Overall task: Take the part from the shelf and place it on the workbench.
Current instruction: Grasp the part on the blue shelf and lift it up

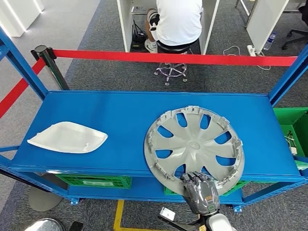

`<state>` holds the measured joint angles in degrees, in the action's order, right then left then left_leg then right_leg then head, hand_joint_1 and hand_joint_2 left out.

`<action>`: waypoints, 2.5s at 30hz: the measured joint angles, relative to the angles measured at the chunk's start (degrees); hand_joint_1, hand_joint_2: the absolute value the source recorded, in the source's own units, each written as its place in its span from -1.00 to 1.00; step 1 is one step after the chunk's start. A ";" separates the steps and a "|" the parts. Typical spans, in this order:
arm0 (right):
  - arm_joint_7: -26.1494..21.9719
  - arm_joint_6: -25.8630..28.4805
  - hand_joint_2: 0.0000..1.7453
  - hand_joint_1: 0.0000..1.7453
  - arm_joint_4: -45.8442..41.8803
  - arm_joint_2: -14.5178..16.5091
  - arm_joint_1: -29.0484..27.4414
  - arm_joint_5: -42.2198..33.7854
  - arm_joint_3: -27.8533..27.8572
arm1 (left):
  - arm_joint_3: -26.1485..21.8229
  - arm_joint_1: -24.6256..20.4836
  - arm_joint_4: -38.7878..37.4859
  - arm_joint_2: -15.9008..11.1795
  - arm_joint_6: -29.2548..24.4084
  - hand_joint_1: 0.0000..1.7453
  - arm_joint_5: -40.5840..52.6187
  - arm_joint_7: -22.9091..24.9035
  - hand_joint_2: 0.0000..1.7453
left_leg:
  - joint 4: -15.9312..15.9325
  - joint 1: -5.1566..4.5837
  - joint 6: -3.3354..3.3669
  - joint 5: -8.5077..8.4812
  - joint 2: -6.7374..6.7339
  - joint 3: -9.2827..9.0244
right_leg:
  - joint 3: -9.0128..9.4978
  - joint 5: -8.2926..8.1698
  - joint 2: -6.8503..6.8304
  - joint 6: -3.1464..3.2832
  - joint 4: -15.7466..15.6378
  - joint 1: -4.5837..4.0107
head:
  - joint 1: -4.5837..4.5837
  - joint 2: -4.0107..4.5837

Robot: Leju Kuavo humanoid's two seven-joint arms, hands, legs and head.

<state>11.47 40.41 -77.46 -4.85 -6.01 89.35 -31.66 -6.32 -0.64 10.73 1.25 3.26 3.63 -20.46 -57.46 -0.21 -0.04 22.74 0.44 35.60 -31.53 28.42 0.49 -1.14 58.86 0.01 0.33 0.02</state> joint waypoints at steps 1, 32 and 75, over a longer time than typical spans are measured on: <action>-0.01 0.00 1.00 1.00 0.00 0.00 -0.01 0.00 0.01 | 0.00 0.00 0.00 0.00 0.00 -1.00 0.00 0.00 1.00 | 0.00 0.00 0.00 0.00 0.00 0.00 | 0.00 0.00 0.00 0.00 0.00 0.00 | 0.00 0.00; -17.14 -0.05 1.00 1.00 -21.75 2.88 -2.32 0.63 8.34 | -0.52 0.19 0.00 0.01 -0.74 -1.00 0.34 -0.92 1.00 | 0.00 -0.01 0.01 -0.04 0.02 0.02 | 0.56 -0.04 0.00 -0.03 0.00 0.00 | -0.01 0.00; -26.00 -0.13 1.00 1.00 -42.06 12.41 -5.76 -4.26 12.77 | -1.61 0.45 0.00 0.30 -4.05 -1.00 4.34 -6.14 1.00 | -0.01 -0.02 0.02 -0.03 0.02 0.07 | 0.02 -0.03 -0.02 -0.05 -0.02 0.01 | -0.01 0.00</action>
<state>-14.53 40.28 -119.52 7.56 -11.77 85.09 -18.89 -7.92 -0.18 10.73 1.54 -0.80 7.97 -26.59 -57.47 -0.23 -0.02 22.71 0.46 35.67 -31.50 28.39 0.47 -1.19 58.84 0.02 0.32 0.02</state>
